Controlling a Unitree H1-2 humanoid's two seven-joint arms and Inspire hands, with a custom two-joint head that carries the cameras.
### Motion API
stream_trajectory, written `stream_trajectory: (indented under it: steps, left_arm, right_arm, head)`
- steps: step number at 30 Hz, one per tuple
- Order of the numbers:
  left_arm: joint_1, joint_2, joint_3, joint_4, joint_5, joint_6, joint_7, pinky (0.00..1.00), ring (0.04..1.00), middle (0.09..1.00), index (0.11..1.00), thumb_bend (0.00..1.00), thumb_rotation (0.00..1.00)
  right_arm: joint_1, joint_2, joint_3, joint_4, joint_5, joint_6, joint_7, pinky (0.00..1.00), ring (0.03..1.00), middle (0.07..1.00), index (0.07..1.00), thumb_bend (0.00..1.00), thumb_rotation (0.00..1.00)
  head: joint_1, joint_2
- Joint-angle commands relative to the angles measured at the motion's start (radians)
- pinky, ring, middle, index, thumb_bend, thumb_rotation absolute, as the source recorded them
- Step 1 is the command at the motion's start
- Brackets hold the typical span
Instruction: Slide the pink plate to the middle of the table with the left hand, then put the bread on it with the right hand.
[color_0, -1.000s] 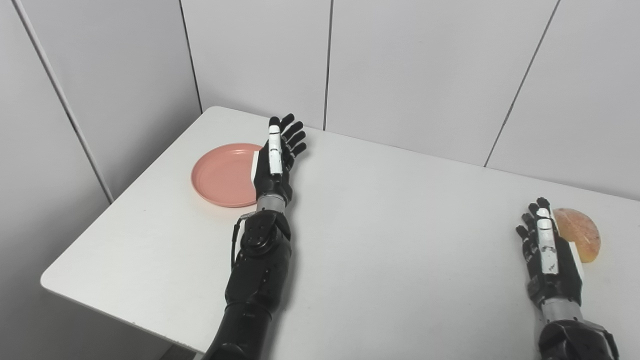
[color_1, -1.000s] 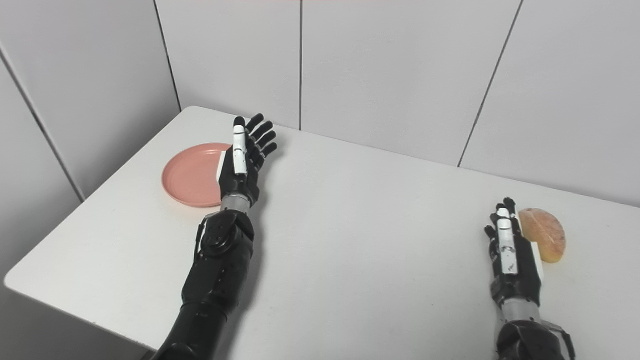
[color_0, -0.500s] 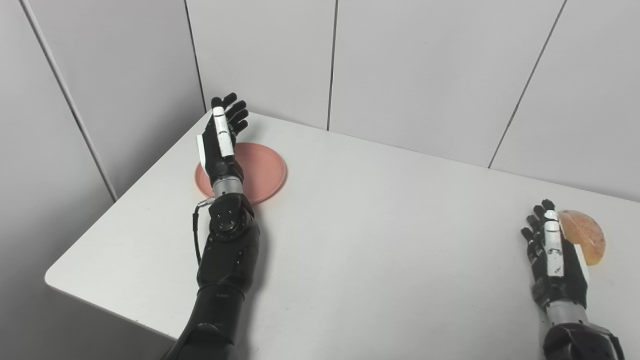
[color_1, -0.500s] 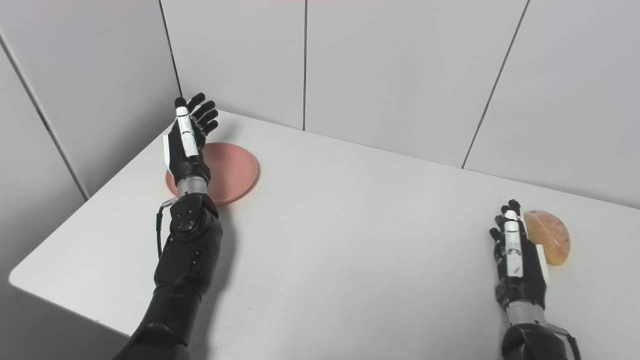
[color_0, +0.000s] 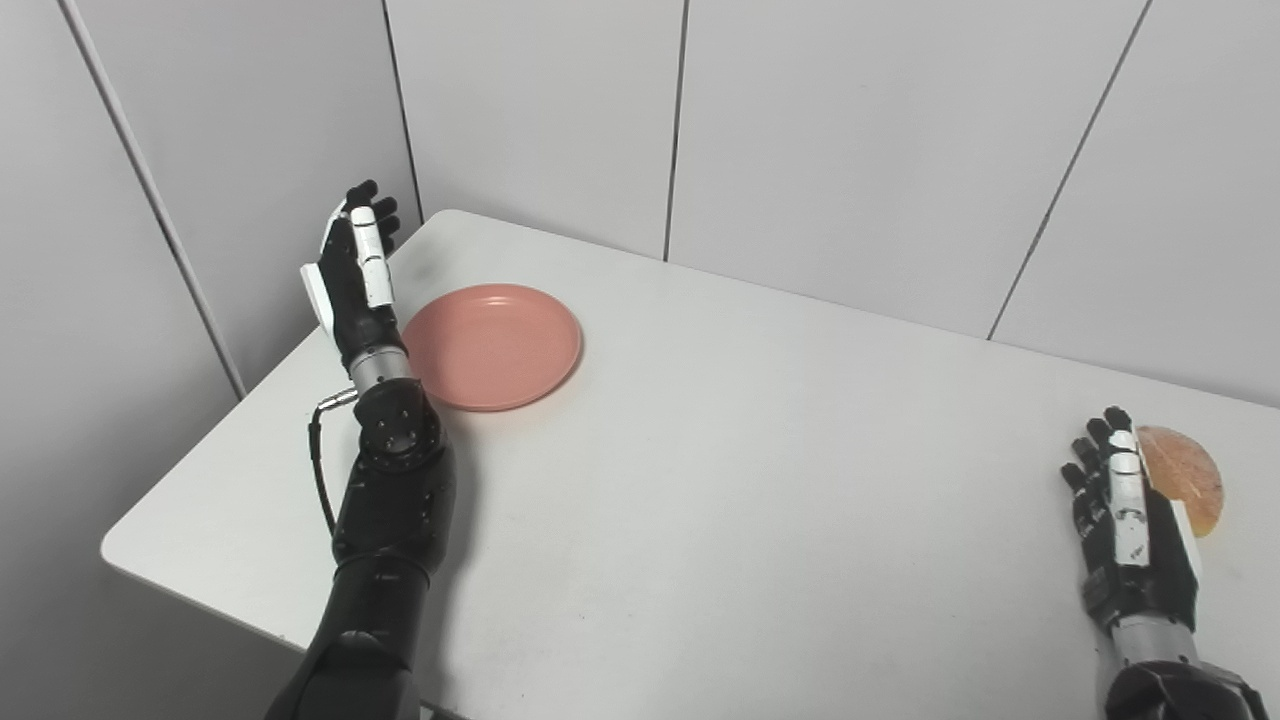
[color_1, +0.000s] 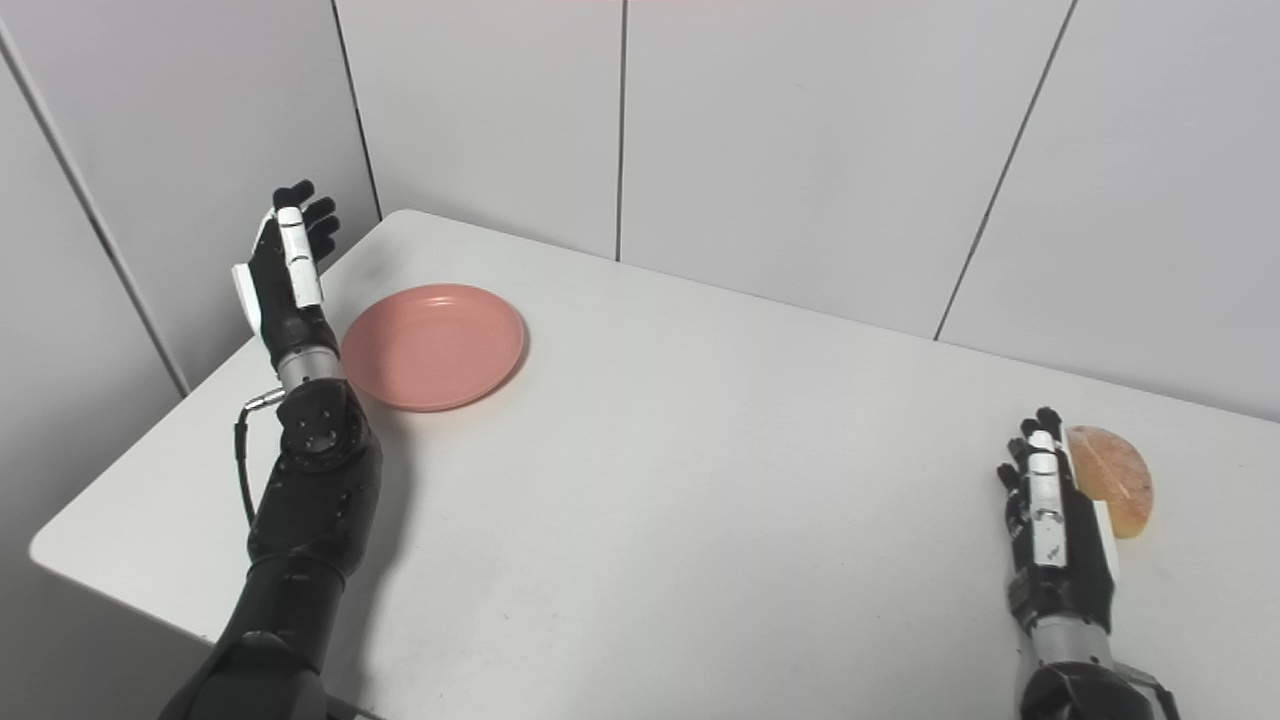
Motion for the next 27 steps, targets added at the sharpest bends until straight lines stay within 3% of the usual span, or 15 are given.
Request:
stream_trajectory:
  steps: [1,11,23,27]
  left_arm:
    - [-0.025,0.029,0.008,0.006,0.003,-0.017,0.013,0.78,0.749,0.739,0.736,0.61,1.0]
    - [-0.025,0.047,0.027,0.108,-0.029,0.007,0.005,0.81,0.765,0.753,0.742,0.61,1.0]
    - [-0.039,0.033,0.006,0.184,-0.15,0.04,-0.122,0.79,0.764,0.748,0.736,0.62,1.0]
    - [-0.049,0.025,-0.005,0.187,-0.192,0.11,-0.169,0.82,0.8,0.783,0.766,0.65,1.0]
  right_arm:
    - [-0.006,-0.007,0.004,-0.028,0.001,-0.016,0.011,1.0,1.0,1.0,1.0,0.63,0.92]
    - [0.005,-0.006,0.012,-0.061,0.001,-0.001,0.007,1.0,1.0,1.0,1.0,0.64,0.91]
    - [0.015,0.006,0.013,-0.11,0.005,0.02,-0.007,1.0,1.0,1.0,1.0,0.61,0.92]
    - [0.02,0.009,0.016,-0.136,0.006,0.047,-0.011,1.0,1.0,1.0,1.0,0.61,0.93]
  head:
    - [-0.001,0.0]
    - [-0.001,0.003]
    - [-0.007,0.005]
    - [-0.01,0.009]
